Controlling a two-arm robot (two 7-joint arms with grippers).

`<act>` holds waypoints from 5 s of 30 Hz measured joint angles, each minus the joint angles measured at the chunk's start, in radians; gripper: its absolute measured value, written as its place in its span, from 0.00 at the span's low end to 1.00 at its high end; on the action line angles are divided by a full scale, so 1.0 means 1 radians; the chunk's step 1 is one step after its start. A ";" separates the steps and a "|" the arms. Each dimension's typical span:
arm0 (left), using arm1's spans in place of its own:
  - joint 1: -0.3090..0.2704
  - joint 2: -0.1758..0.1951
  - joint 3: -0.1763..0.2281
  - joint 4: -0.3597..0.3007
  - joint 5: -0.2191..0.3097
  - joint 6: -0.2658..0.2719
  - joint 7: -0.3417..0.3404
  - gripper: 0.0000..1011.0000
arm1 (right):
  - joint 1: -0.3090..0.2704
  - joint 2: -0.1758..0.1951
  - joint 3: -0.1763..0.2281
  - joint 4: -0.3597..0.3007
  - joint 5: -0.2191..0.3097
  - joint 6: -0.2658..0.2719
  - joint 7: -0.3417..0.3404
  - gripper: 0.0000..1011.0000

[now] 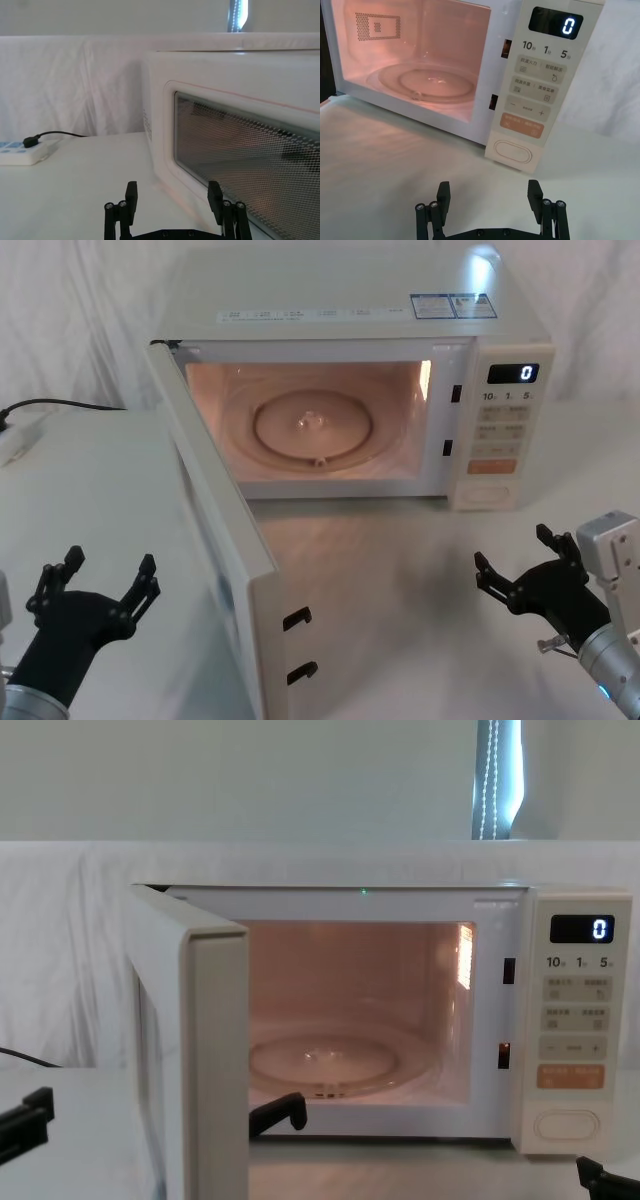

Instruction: Press the button to open the microwave door with one hand; close the microwave door with the other hand.

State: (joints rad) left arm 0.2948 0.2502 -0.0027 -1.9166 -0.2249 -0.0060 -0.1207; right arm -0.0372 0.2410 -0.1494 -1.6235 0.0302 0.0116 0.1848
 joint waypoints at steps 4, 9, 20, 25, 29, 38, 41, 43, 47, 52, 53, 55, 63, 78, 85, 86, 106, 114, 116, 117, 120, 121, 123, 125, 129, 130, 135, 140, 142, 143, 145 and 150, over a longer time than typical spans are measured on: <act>0.023 0.006 -0.022 -0.039 -0.015 0.027 -0.020 0.82 | 0.000 0.000 0.000 0.000 0.000 0.000 0.000 0.99; 0.062 0.023 -0.048 -0.091 -0.032 0.042 -0.046 0.70 | 0.000 0.000 0.000 0.000 0.000 0.000 0.000 0.99; 0.136 0.085 -0.085 -0.205 -0.065 0.050 -0.110 0.30 | 0.000 0.000 0.000 0.000 0.000 0.000 0.000 0.99; 0.144 0.111 -0.084 -0.234 -0.074 0.060 -0.132 0.16 | 0.000 0.000 0.000 0.000 0.000 0.000 0.000 0.99; 0.142 0.122 -0.078 -0.248 -0.083 0.074 -0.135 0.03 | 0.000 0.000 0.000 0.000 0.000 0.000 0.000 0.99; 0.108 0.134 -0.059 -0.260 -0.125 0.103 -0.135 0.00 | 0.000 0.000 0.000 0.000 0.000 0.000 0.000 0.99; 0.087 0.144 -0.047 -0.261 -0.150 0.119 -0.145 0.00 | 0.000 0.000 0.000 0.000 0.000 0.000 0.000 0.99; 0.066 0.155 -0.035 -0.259 -0.173 0.132 -0.160 0.00 | 0.000 0.000 0.000 0.000 0.000 0.000 0.000 0.99; 0.028 0.171 -0.018 -0.251 -0.216 0.160 -0.186 0.00 | 0.000 0.000 0.000 0.000 0.000 0.000 0.000 0.99; -0.023 0.194 0.005 -0.236 -0.265 0.196 -0.212 0.00 | 0.000 0.000 0.000 0.000 0.000 0.000 0.000 0.99; -0.029 0.196 0.007 -0.233 -0.272 0.202 -0.215 0.00 | 0.000 0.000 0.000 0.000 0.000 0.000 0.000 0.99; -0.039 0.201 0.010 -0.230 -0.283 0.211 -0.218 0.00 | 0.000 0.000 0.000 0.000 0.000 0.000 0.000 0.99; -0.087 0.227 0.023 -0.208 -0.328 0.256 -0.219 0.00 | 0.000 0.000 0.000 0.000 0.000 0.000 0.000 0.99; -0.195 0.248 0.085 -0.126 -0.351 0.273 -0.194 0.00 | 0.000 0.000 0.000 0.000 0.000 0.000 0.000 0.99; -0.270 0.254 0.135 -0.082 -0.357 0.276 -0.198 0.00 | 0.000 0.000 0.000 0.000 0.000 0.000 0.000 0.99; -0.287 0.254 0.148 -0.071 -0.358 0.277 -0.198 0.00 | 0.000 0.000 0.000 0.000 0.000 0.000 0.000 0.99; -0.485 0.205 0.303 0.083 -0.325 0.286 -0.144 0.00 | 0.000 0.000 0.000 0.000 0.000 0.000 0.000 0.99; -0.556 0.174 0.352 0.149 -0.295 0.282 -0.144 0.00 | 0.000 0.000 0.000 0.000 0.000 0.000 0.000 0.99; -0.574 0.164 0.363 0.166 -0.287 0.282 -0.144 0.00 | 0.000 0.000 0.000 0.000 0.000 0.000 0.000 0.99; -0.580 0.161 0.367 0.171 -0.285 0.282 -0.144 0.00 | 0.000 0.000 0.000 0.000 0.000 0.000 0.000 0.99; -0.604 0.143 0.381 0.192 -0.273 0.282 -0.143 0.00 | 0.000 0.000 0.000 0.000 0.000 0.000 0.000 0.99; -0.608 0.140 0.384 0.196 -0.270 0.282 -0.142 0.00 | 0.000 0.000 0.000 0.000 0.000 0.000 0.000 0.99; -0.616 0.134 0.389 0.204 -0.263 0.282 -0.138 0.00 | 0.000 0.000 0.000 0.000 0.000 0.000 0.000 0.99; -0.628 0.124 0.395 0.217 -0.251 0.281 -0.133 0.00 | 0.000 0.000 0.000 0.000 0.000 0.000 0.000 0.99; -0.648 0.107 0.404 0.241 -0.231 0.280 -0.125 0.00 | 0.000 0.000 0.000 0.000 0.000 0.000 0.000 0.99; -0.652 0.104 0.406 0.246 -0.226 0.281 -0.123 0.00 | 0.000 0.000 0.000 0.000 0.000 0.000 0.000 0.99; -0.670 0.082 0.410 0.277 -0.201 0.283 -0.111 0.00 | 0.000 0.000 0.000 0.000 0.000 0.000 0.000 0.99; -0.676 0.060 0.402 0.300 -0.180 0.285 -0.096 0.00 | 0.000 0.000 0.000 0.000 0.000 0.000 0.000 0.99; -0.677 0.054 0.399 0.306 -0.176 0.285 -0.095 0.00 | 0.000 0.000 0.000 0.000 0.000 0.000 0.000 0.99; -0.678 0.049 0.397 0.311 -0.172 0.286 -0.094 0.00 | 0.000 0.000 0.000 0.000 0.000 0.000 0.000 0.99; -0.680 0.044 0.395 0.315 -0.167 0.286 -0.093 0.00 | 0.000 0.000 0.000 0.000 0.000 0.000 0.000 0.99; -0.696 0.027 0.390 0.339 -0.151 0.286 -0.096 0.00 | 0.000 0.000 0.000 0.000 0.000 0.000 0.000 0.99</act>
State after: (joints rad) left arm -0.4007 0.2776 0.3869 -1.5779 -0.3756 0.2797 -0.2163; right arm -0.0372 0.2409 -0.1493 -1.6234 0.0300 0.0115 0.1848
